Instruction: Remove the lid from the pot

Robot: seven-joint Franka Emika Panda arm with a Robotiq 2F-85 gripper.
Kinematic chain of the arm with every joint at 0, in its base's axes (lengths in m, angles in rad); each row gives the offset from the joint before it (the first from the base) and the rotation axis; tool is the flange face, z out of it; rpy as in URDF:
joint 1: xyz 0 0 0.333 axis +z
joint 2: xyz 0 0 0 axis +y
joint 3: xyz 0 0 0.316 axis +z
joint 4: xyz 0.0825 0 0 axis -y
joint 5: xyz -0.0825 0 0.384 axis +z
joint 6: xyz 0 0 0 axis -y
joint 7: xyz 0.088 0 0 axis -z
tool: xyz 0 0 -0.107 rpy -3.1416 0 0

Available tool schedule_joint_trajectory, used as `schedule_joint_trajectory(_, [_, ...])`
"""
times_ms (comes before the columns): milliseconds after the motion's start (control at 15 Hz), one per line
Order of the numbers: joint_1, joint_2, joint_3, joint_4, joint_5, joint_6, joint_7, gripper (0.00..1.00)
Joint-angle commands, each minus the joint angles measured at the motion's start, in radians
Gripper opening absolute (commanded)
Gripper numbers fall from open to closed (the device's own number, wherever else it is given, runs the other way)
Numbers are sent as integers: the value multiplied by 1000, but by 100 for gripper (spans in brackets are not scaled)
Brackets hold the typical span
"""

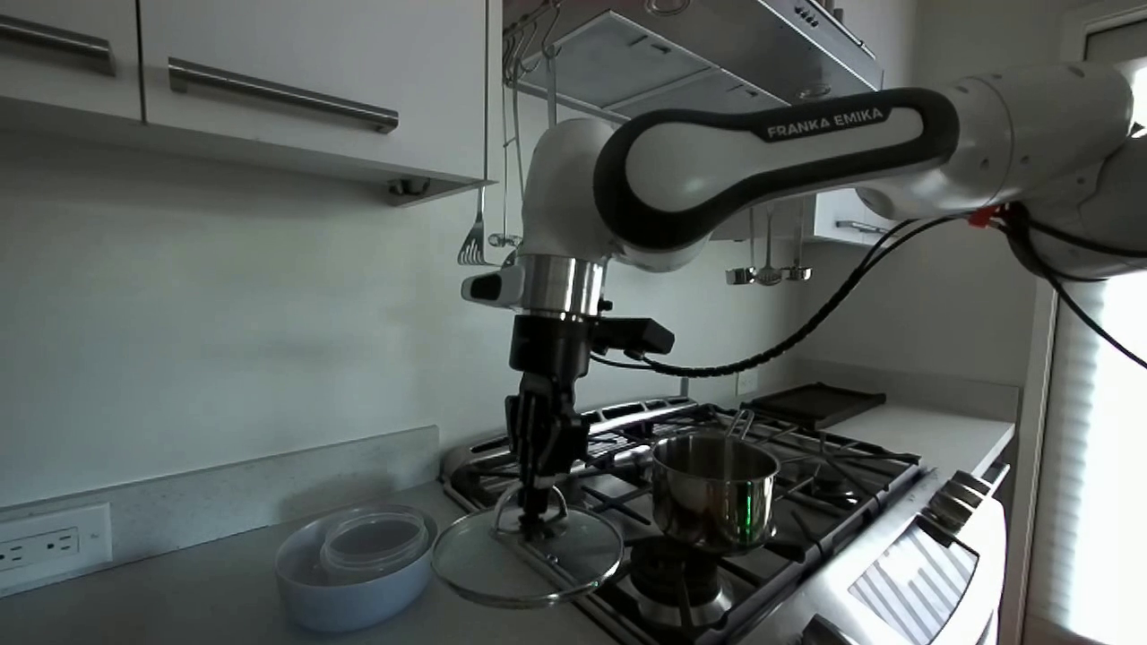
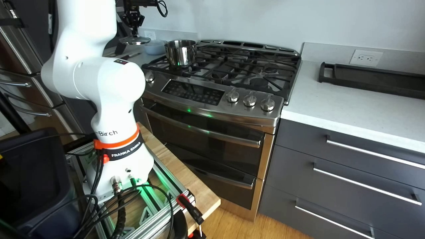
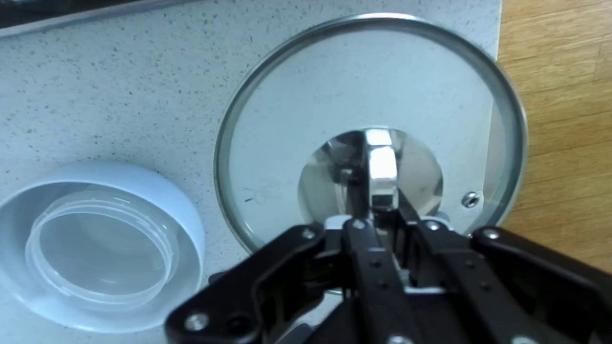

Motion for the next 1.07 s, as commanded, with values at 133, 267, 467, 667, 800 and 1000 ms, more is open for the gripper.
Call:
schedule_joint_trajectory(133, [52, -21, -16, -117, -94, 152, 114, 4])
schedule_joint_trajectory(267, [60, -17, -19, -154, -110, 210, 154, 4])
schedule_joint_trajectory(467, [57, -20, -23, -212, -121, 279, 214, 4])
schedule_joint_trajectory(667, [56, -12, -32, -232, -125, 248, 259, 4])
schedule_joint_trajectory(800, [58, 0, -38, -235, -126, 249, 283, 4])
schedule_joint_trajectory(1000, [59, 10, -42, -240, -123, 260, 311, 4])
